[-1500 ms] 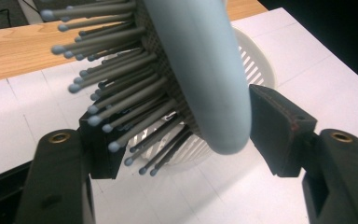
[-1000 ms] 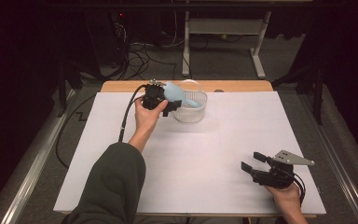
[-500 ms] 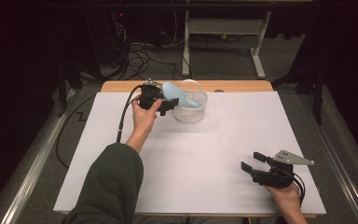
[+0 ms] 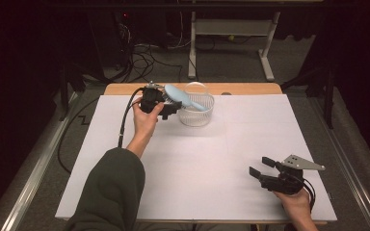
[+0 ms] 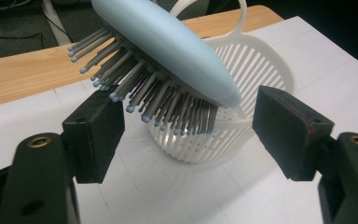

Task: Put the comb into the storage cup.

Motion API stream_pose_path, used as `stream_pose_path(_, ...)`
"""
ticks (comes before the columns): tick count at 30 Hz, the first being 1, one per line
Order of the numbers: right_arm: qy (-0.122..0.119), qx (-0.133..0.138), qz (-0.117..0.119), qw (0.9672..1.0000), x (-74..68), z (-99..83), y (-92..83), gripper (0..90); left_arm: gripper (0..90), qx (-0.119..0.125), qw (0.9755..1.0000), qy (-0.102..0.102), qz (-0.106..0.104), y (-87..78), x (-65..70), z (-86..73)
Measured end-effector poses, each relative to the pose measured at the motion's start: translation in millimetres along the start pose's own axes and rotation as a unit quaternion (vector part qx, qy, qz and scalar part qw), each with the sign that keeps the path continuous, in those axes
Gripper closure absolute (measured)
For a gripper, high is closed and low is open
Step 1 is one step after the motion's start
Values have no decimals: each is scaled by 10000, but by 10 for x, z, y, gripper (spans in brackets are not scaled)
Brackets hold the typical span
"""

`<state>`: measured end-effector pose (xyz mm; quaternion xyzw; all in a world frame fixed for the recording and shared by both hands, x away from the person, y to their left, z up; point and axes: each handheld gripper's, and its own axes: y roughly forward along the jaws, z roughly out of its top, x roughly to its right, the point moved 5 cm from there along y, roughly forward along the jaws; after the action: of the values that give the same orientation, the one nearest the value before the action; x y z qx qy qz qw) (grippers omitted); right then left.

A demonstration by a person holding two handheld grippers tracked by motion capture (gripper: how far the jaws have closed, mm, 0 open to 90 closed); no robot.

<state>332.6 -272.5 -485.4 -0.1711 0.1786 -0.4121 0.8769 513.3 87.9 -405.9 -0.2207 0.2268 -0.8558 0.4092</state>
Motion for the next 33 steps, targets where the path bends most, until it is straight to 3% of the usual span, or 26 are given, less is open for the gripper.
stream_pose_path(33, -7, 13, -39, 10000, 2, 2, -3, 285, 263, 186, 9997, 175, 48, -232, -69, -118)
